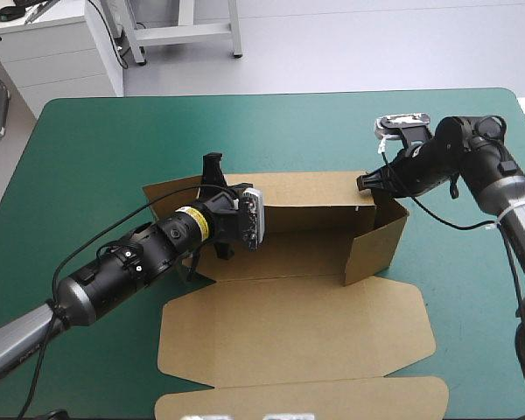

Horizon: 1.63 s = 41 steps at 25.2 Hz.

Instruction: Fold the box

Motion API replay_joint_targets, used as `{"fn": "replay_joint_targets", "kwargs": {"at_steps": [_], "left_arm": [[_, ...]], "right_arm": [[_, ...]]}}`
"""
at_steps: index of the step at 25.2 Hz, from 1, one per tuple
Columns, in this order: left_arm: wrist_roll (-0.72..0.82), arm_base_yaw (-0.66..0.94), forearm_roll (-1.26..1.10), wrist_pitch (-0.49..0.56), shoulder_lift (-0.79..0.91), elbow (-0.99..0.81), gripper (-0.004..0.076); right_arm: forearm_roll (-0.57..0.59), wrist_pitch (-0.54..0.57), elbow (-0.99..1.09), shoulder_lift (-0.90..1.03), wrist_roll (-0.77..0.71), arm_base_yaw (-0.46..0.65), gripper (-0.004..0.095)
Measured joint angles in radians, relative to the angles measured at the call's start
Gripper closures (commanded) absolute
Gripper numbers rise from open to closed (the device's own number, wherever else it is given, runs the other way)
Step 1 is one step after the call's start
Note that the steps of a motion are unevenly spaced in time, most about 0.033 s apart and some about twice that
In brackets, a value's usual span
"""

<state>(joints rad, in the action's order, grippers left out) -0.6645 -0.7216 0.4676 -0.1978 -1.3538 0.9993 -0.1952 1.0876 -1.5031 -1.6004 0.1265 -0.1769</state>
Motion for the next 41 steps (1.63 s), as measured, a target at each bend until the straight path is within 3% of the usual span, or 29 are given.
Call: {"fn": "replay_joint_targets", "kwargs": {"at_steps": [5, 8, 18, 26, 30, 41], "left_arm": [[0.000, 0.000, 0.000, -0.002, 0.000, 0.001, 0.0731], [0.000, 0.000, 0.000, -0.002, 0.000, 0.001, 0.0731], [0.000, 0.000, 0.000, -0.004, 0.000, 0.001, 0.0731], [0.000, 0.000, 0.000, -0.004, 0.001, 0.001, 0.0731], [0.000, 0.000, 0.000, -0.002, 0.001, 0.001, 0.0731], [0.001, 0.000, 0.000, -0.001, 0.001, 0.001, 0.0731]], "right_arm": [[0.041, 0.011, 0.009, 0.004, 0.005, 0.000, 0.0267], [0.046, 0.026, 0.009, 0.004, 0.007, 0.000, 0.0122], [0.004, 0.026, 0.063, 0.069, 0.080, 0.000, 0.0123], [-0.040, -0.185, 0.370, 0.297, 0.194, 0.003, 0.0137], [-0.137, -0.283, 0.565, 0.413, 0.367, 0.003, 0.0144], [-0.481, -0.311, 0.586, 0.379, 0.699, 0.000, 0.0168]]}}
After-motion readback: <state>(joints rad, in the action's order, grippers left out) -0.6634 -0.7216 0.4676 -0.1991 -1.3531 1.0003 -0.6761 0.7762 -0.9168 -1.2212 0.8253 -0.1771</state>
